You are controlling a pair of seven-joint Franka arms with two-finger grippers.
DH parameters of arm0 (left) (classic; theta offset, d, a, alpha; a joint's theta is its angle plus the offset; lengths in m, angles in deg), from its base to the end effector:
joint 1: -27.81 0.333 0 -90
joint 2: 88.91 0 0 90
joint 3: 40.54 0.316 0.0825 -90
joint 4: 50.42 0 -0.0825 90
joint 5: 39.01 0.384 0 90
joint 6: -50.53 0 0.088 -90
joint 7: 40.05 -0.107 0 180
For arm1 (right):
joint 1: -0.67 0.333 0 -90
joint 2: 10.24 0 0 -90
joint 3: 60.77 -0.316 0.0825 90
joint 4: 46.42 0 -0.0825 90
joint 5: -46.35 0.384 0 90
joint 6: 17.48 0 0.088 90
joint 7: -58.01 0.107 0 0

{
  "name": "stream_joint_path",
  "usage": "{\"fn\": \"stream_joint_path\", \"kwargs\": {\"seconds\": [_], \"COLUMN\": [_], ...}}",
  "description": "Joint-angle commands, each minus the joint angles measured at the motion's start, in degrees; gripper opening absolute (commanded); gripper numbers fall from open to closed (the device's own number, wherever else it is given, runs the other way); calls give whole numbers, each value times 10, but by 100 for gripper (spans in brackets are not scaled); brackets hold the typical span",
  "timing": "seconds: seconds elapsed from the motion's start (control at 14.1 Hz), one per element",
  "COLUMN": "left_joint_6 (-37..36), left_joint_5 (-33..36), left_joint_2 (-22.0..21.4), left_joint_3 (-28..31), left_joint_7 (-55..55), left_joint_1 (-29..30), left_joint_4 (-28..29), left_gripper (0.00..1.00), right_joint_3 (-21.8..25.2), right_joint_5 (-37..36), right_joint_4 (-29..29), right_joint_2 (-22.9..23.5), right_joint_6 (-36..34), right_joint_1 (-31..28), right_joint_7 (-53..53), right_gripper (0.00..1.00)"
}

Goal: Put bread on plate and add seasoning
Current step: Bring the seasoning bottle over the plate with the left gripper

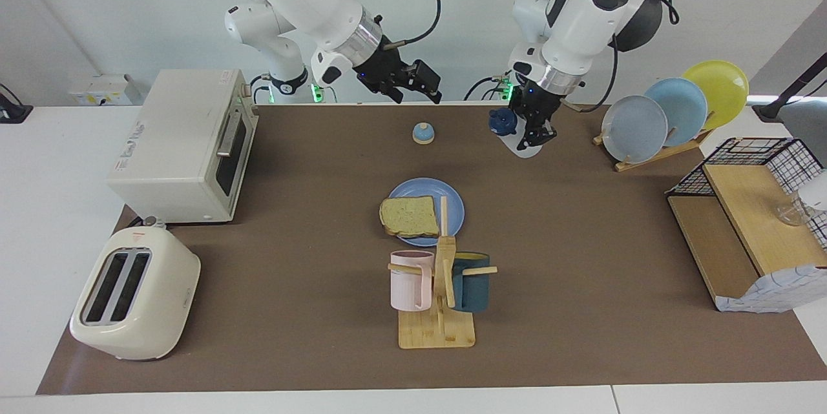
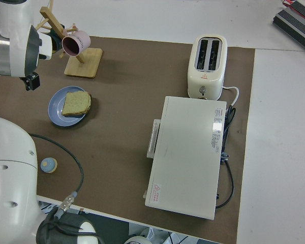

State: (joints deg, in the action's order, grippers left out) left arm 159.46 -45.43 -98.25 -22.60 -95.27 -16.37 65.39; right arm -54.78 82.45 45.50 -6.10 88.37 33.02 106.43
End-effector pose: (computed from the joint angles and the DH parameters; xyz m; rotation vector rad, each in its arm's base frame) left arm 0.4624 -0.2287 0.5219 2.3013 -1.9191 0.1082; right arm 0.5178 0.3110 0.6082 -2.4557 0.6375 0.3146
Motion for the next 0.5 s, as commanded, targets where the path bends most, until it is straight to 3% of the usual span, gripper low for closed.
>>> {"fn": "stream_joint_path", "kwargs": {"seconds": [0.0, 0.14, 0.28, 0.43], "left_joint_6": [-6, -9, -16, -21], "left_joint_5": [6, 6, 5, 5], "left_joint_2": [-31, -38, -47, -48], "left_joint_3": [-3, -11, -11, -12], "left_joint_7": [-44, -61, -76, -74], "left_joint_1": [-5, -5, -5, -5], "left_joint_4": [34, 44, 50, 50], "left_gripper": [0, 0, 0, 0], "right_joint_3": [-1, -1, -1, -1], "right_joint_5": [12, 10, 10, 10], "right_joint_4": [31, 43, 47, 48], "right_joint_2": [-8, -9, -10, -6], "right_joint_6": [78, 112, 125, 138], "right_joint_1": [40, 70, 77, 90], "right_joint_7": [52, 65, 67, 68], "right_gripper": [100, 97, 76, 62]}}
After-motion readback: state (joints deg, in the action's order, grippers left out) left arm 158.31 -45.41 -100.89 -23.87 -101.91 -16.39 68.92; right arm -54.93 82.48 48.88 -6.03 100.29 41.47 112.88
